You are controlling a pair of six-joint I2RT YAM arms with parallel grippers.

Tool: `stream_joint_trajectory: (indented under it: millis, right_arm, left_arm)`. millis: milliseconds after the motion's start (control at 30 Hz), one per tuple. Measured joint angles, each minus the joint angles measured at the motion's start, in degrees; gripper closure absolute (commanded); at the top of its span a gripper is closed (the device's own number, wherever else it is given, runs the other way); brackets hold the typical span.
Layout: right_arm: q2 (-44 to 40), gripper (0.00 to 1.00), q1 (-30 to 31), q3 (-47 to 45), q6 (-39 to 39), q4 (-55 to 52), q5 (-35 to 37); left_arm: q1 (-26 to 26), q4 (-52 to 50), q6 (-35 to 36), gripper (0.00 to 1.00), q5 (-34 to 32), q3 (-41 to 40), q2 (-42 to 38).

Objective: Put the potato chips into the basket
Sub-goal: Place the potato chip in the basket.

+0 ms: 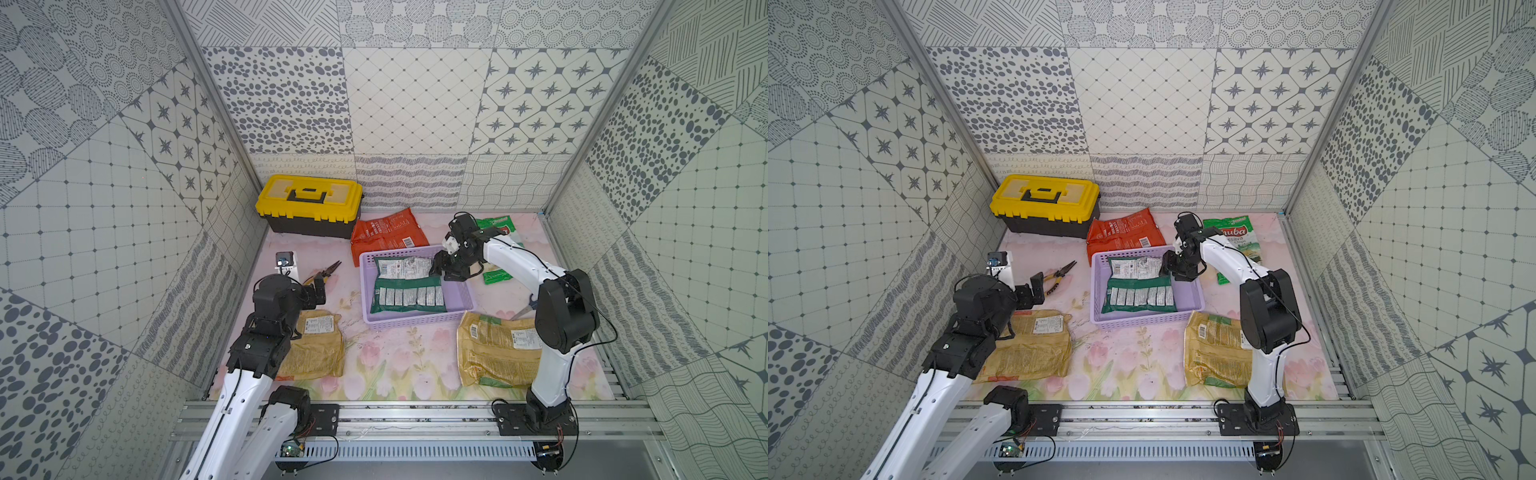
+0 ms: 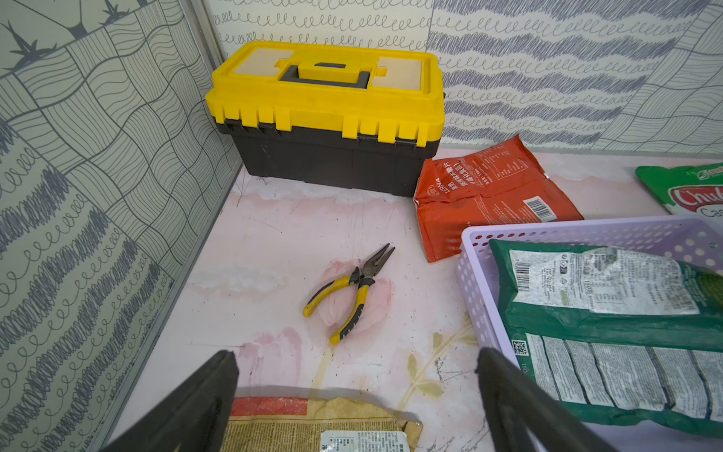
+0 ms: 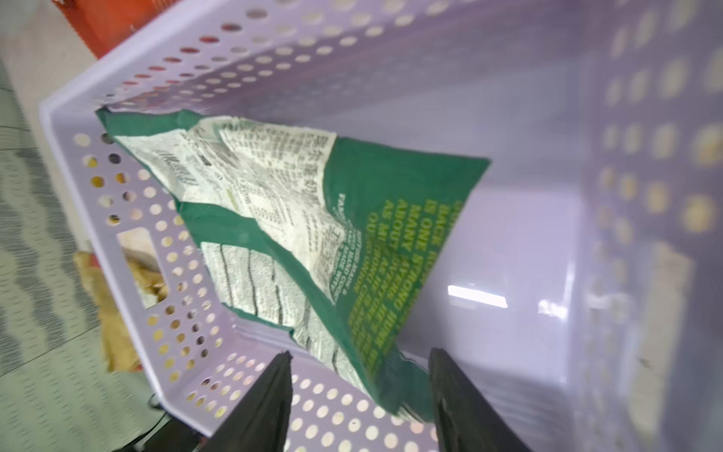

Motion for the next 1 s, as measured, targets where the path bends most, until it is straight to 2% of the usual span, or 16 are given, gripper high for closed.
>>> stream_joint_trajectory:
  millis: [167,233,333,433,700,1000]
  right_arm:
    - [-3.28,0.29,5.22,6.12,-2.58,-5.92,17.03]
    - [-4.85,0.28,9.11,6.93,-2.93,-6.64,19.91]
    - [-4.68,0.27,14.14,7.3,-2.56,-6.25,18.97]
    - [-1.2,0.22,16.02,6.34,-1.07,-3.76,16.26]
    - [12.66,0.19,14.25,4.37,-0.61,3.02,14.05]
    - [13.44,0.19,12.96,5.14,-10.84,6.08,10.97]
  left_arm:
    - [0.0,0.0,0.13,0.0,-0.28,0.0,0.09]
    - [0.0,0.0,0.15,0.01,-0.37,0.0,0.13]
    - [0.0,0.0,0.15,0.01,-0.52,0.0,0.17]
    - [0.0,0.0,0.15,0.0,-0.72,0.0,0.28]
    - [0.0,0.0,0.15,0.0,-0.76,0.0,0.39]
    - [0.0,0.0,0.17,0.01,-0.72,-0.07,0.39]
